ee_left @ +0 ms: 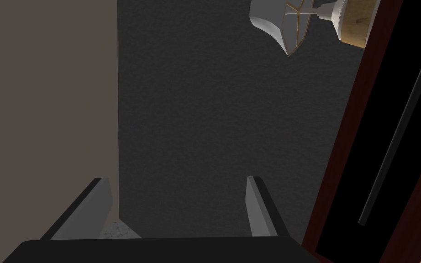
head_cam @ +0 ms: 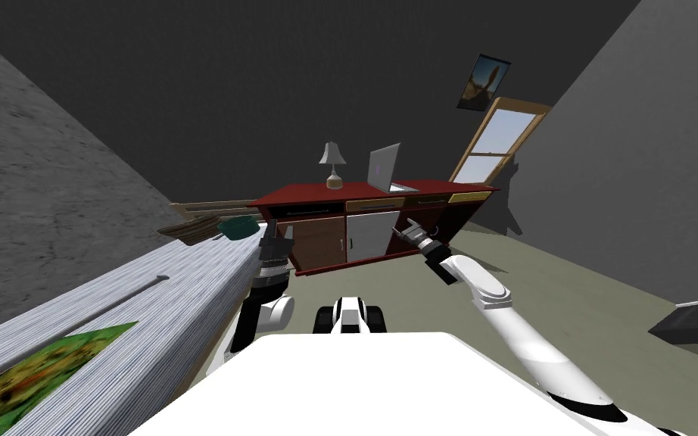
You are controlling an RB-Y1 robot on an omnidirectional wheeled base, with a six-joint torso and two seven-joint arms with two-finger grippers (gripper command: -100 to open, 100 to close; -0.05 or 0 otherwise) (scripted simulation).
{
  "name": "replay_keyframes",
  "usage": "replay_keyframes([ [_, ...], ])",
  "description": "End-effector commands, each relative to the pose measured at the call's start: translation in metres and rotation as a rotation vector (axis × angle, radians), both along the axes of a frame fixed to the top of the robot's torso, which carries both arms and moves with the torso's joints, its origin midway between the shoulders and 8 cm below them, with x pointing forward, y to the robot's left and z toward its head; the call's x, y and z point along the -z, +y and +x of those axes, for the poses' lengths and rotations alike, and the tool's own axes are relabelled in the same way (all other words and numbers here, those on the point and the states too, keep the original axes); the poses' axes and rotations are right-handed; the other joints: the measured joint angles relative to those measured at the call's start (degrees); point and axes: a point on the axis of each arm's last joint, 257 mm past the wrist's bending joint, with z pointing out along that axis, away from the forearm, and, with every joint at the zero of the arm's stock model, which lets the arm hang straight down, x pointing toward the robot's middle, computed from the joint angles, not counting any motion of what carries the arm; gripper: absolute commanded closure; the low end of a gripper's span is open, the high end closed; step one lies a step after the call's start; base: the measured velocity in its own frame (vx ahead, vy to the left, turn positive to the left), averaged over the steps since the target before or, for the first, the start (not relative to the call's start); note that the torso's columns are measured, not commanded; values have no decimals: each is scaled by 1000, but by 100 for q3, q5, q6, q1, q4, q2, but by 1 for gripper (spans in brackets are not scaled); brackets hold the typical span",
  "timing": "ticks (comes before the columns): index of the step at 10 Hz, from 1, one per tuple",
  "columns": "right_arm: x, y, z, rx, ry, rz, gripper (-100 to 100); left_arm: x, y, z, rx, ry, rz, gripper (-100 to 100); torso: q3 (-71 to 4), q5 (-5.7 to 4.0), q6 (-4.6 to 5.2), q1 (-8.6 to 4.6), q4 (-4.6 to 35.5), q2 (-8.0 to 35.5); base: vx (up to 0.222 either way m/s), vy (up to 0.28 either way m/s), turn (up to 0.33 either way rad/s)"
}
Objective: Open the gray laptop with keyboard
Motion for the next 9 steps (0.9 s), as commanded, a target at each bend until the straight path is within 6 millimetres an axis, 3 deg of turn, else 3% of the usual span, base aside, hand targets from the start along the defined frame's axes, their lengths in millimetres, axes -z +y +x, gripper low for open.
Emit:
replay_keyframes([
  [1,0,-18,10,34,-11,-132,-100,0,0,0,0,0,0,0,1,1,-8,2,1,3,-31,6,120],
  [2,1,-18,11,37,-13,-148,-100,0,0,0,0,0,0,0,2,1,-1,2,1,4,-10,3,-19],
  [3,-3,-36,20,65,-21,-240,-100,0,0,0,0,0,0,0,0,0,0,1,0,0,-22,12,169],
  [5,-1,-37,21,71,-25,-281,-100,0,0,0,0,0,0,0,2,1,-2,3,1,3,-19,3,63],
  [6,-6,-56,30,100,-33,-376,-100,0,0,0,0,0,0,0,1,0,1,0,0,2,-20,4,166],
  [7,-5,-57,30,104,-36,-404,-100,0,0,0,0,0,0,0,1,1,-8,2,1,3,-23,1,137],
  [8,-13,-77,38,134,-43,-493,-100,0,0,0,0,0,0,0,2,1,-2,2,1,4,-26,-1,165],
  [9,-11,-78,38,138,-45,-525,-100,0,0,0,0,0,0,0,2,1,-4,2,1,4,-22,-5,116],
])
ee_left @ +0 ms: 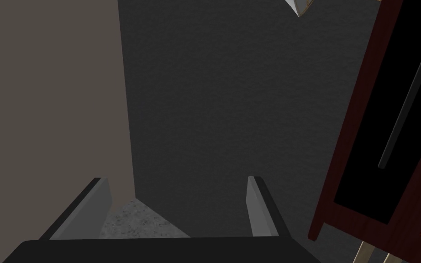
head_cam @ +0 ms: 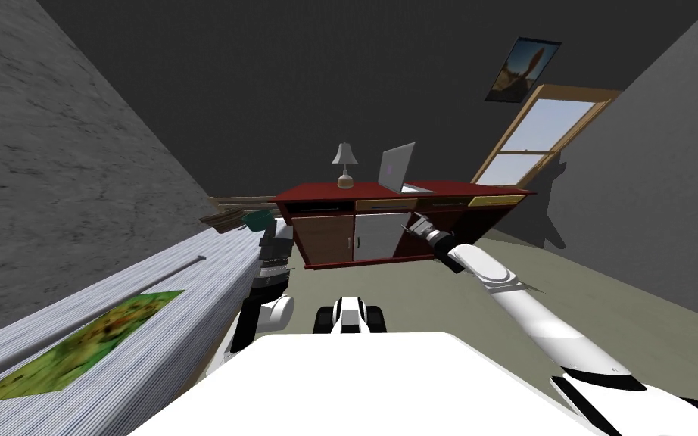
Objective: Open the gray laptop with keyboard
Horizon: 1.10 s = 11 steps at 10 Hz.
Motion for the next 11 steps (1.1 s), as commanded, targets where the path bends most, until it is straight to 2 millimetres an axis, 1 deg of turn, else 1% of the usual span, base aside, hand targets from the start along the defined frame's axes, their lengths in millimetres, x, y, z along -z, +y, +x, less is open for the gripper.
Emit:
replay_keyframes([
  [1,-1,-13,6,24,-8,-99,-100,0,0,0,0,0,0,0,0,-1,3,-1,-1,-2,-9,-3,21],
  [2,-10,-33,13,54,-15,-185,-100,0,0,0,0,0,0,0,-2,-1,3,0,-1,-4,-14,-2,207],
  [3,-9,-35,14,60,-17,-221,-100,0,0,0,0,0,0,0,-3,1,-4,2,-1,-4,-13,-8,147],
  [4,-20,-56,20,90,-22,-302,-100,0,0,0,0,0,0,0,-2,-1,2,1,-2,-4,-14,-9,205],
  [5,-19,-57,20,95,-23,-331,-100,0,0,0,0,0,0,0,-1,0,0,0,-1,-2,-12,-12,106],
  [6,-32,-76,25,124,-33,-425,-100,0,0,0,0,0,0,0,0,-1,5,-1,0,0,-14,-15,247],
  [7,-29,-82,26,135,-28,-468,-100,0,0,0,0,0,0,0,-1,0,-4,0,0,-2,-8,-18,127],
  [8,-29,-82,26,135,-28,-468,-100,0,0,0,0,0,0,0,-1,-2,5,-1,-1,-3,0,-6,-33],
  [9,-41,-104,30,169,-30,-555,-100,0,0,0,0,0,0,0,-1,-1,5,1,-1,-3,-3,-9,193],
  [10,-41,-105,30,173,-29,-581,-100,0,0,0,0,0,0,0,-3,1,-6,4,-1,-4,-3,-17,147],
  [11,-41,-105,30,173,-29,-581,-100,0,0,0,0,0,0,0,-1,0,4,0,-1,-2,1,-10,-7],
])
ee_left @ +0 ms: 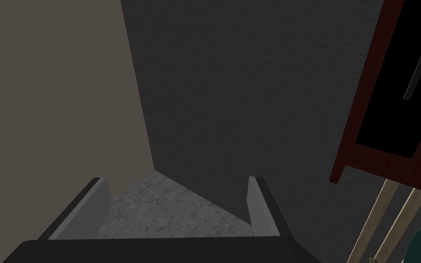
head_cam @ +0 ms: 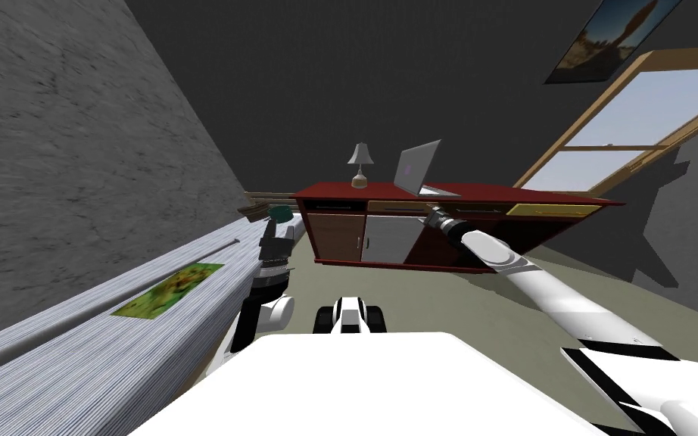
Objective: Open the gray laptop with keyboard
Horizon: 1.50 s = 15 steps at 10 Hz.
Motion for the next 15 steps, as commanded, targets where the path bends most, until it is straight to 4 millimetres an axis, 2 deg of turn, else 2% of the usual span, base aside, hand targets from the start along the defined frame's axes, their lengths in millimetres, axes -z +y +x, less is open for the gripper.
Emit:
replay_keyframes([
  [1,-16,-30,2,47,0,-132,-100,0,0,0,0,0,0,0,2,-1,1,-1,1,2,-2,-13,237],
  [3,-16,-30,2,46,0,-129,-100,0,0,0,0,0,0,0,0,0,-1,-1,0,0,-2,-18,47],
  [4,-29,-52,4,83,0,-205,-100,0,0,0,0,0,0,0,1,-1,1,0,0,1,-1,-17,165],
  [6,-29,-53,3,88,2,-233,-100,0,0,0,0,0,0,0,-1,0,-3,0,-1,-1,1,-19,96],
  [7,-43,-74,4,124,4,-303,-100,0,0,0,0,0,0,0,1,-1,1,1,0,1,-2,-17,169],
  [8,-43,-76,4,129,6,-326,-100,0,0,0,0,0,0,0,0,1,-8,1,0,0,1,-24,138],
  [9,-57,-96,3,164,10,-387,-100,0,0,0,0,0,0,0,0,-1,-1,0,0,0,6,-28,210],
  [10,-57,-98,3,169,13,-413,-100,0,0,0,0,0,0,0,-1,0,-6,-2,-1,-2,3,-33,141],
  [12,-87,-133,-2,240,24,-565,-100,0,0,0,0,0,0,0,0,-1,-3,-4,0,1,5,-48,248],
  [13,-85,-138,-3,248,31,-567,-100,0,0,0,0,0,0,0,-1,0,-7,-2,0,-1,6,-49,147],
  [14,-98,-156,-7,285,42,-628,-100,0,0,0,0,0,0,0,0,-2,2,-1,-1,-1,11,-45,177],
  [15,-98,-156,-7,286,43,-634,-100,0,0,0,0,0,0,0,-1,0,-4,1,0,-2,8,-37,89],
])
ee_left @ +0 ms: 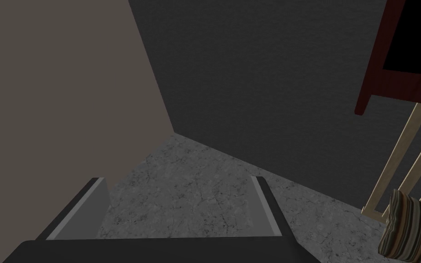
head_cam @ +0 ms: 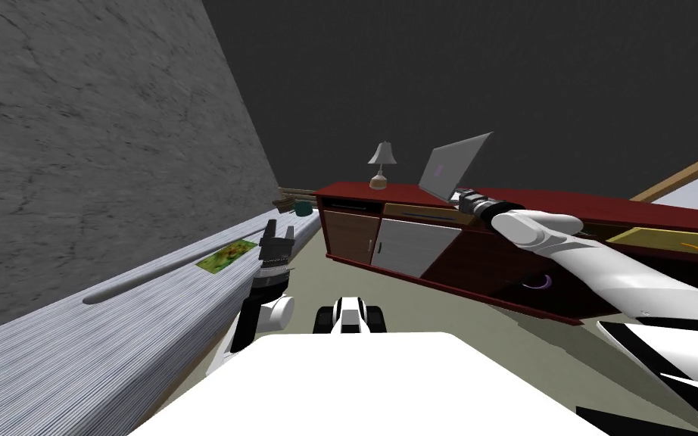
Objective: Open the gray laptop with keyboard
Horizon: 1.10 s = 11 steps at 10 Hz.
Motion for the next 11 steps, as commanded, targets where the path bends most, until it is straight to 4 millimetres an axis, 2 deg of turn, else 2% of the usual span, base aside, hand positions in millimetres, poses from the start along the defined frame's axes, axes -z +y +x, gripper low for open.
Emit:
replay_keyframes([
  [1,-7,-9,-4,22,6,-39,-100,0,0,0,0,0,0,0,3,0,5,3,1,3,1,-15,-18],
  [2,-20,-25,-8,58,14,-94,-100,0,0,0,0,0,0,0,5,1,4,7,2,7,0,-20,152],
  [3,-20,-26,-8,59,15,-98,-100,0,0,0,0,0,0,0,3,3,-4,5,2,5,2,-32,119],
  [5,-43,-55,-19,127,35,-198,-100,0,0,0,0,0,0,0,-1,-1,-2,-4,0,-1,16,-49,200],
  [6,-43,-55,-19,127,35,-198,-100,0,0,0,0,0,0,0,-4,-3,0,-10,-2,-7,24,-55,100],
  [7,-53,-67,-24,157,44,-238,-100,0,0,0,0,0,0,0,-2,-3,5,-6,-1,-3,4,-44,145],
  [8,-53,-67,-24,157,44,-238,-100,0,0,0,0,0,0,0,3,0,0,1,1,5,1,-32,69],
  [11,-79,-97,-40,232,69,-333,-100,0,0,0,0,0,0,0,-1,1,-2,0,0,-1,14,-44,154],
])
